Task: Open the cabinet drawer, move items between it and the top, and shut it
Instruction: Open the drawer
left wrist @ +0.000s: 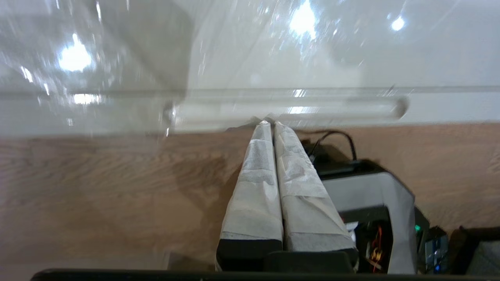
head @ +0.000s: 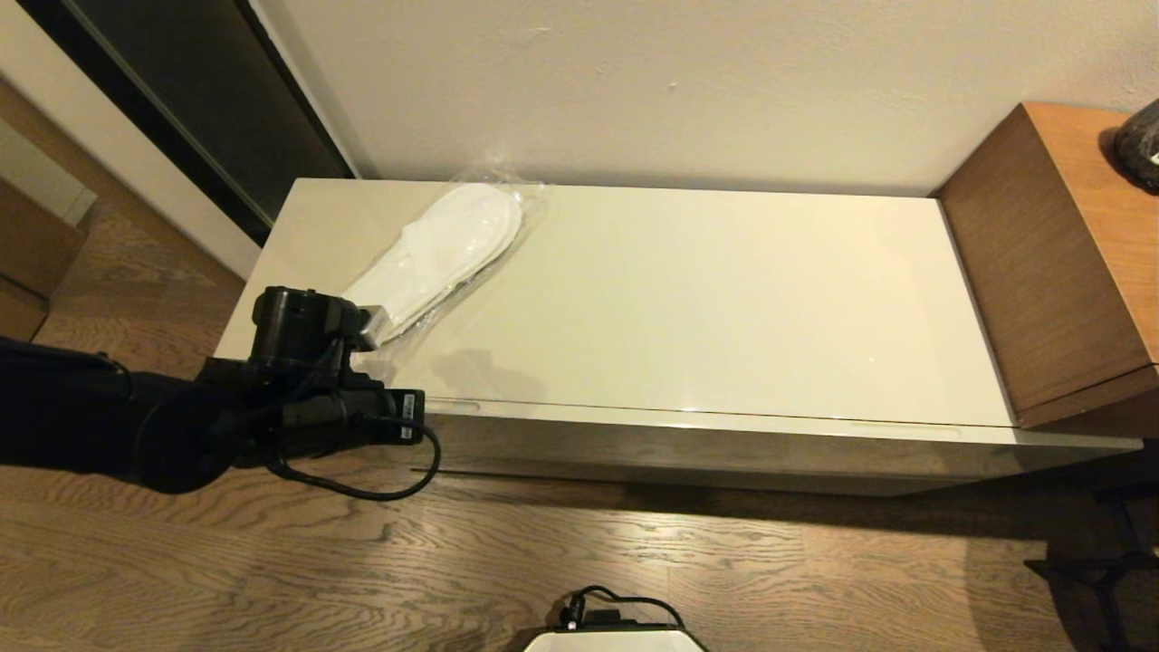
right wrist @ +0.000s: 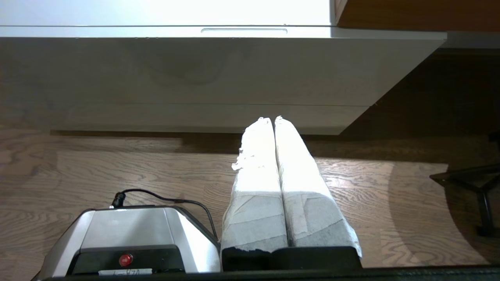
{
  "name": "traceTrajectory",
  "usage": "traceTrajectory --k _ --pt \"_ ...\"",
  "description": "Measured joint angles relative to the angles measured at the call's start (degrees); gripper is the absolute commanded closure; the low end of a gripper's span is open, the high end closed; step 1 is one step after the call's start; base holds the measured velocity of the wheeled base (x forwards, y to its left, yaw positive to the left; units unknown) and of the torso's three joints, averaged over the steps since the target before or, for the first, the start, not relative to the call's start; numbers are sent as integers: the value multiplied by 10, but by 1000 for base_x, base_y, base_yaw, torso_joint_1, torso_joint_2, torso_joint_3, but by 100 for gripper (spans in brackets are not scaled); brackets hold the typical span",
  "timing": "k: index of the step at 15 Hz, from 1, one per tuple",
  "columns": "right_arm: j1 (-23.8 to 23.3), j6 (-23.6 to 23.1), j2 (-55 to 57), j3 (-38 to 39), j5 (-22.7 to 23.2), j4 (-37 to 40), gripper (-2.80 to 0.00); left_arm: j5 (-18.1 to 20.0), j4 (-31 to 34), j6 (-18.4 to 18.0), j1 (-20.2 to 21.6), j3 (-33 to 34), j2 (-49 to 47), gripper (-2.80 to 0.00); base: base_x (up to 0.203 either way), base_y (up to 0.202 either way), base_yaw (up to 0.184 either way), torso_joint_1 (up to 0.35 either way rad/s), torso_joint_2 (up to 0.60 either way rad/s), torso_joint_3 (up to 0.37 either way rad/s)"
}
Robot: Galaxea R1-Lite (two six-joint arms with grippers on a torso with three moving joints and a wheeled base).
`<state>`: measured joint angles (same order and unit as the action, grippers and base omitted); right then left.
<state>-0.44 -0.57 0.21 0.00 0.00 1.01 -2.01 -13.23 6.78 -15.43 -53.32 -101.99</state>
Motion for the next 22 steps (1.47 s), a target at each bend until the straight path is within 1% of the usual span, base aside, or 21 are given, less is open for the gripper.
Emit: traceTrajectory --k 5,10,13,16,18,19,21,22 --pt "0 0 0 0 0 0 0 1 0 -3 -2 -17 -1 0 0 0 0 0 0 0" --pt "0 0 0 0 0 0 0 -2 -1 0 -3 -21 -21 0 0 0 0 0 0 0" --pt "0 0 0 0 0 0 0 4 -3 0 -4 -13 -25 0 0 0 0 0 0 0" --pt "0 -1 0 0 1 0 0 10 -8 -4 -4 22 -15 0 0 0 0 0 0 0" --pt "0 0 0 0 1 0 0 10 -2 -7 -5 56 -1 0 0 0 0 0 0 0" --pt "0 0 0 0 1 1 0 12 35 -7 -6 86 9 0 0 0 0 0 0 0" --pt "0 0 0 0 0 0 0 25 38 -6 -5 114 34 0 0 0 0 0 0 0" --pt "1 0 0 0 1 1 0 37 54 -6 -6 130 47 0 0 0 0 0 0 0"
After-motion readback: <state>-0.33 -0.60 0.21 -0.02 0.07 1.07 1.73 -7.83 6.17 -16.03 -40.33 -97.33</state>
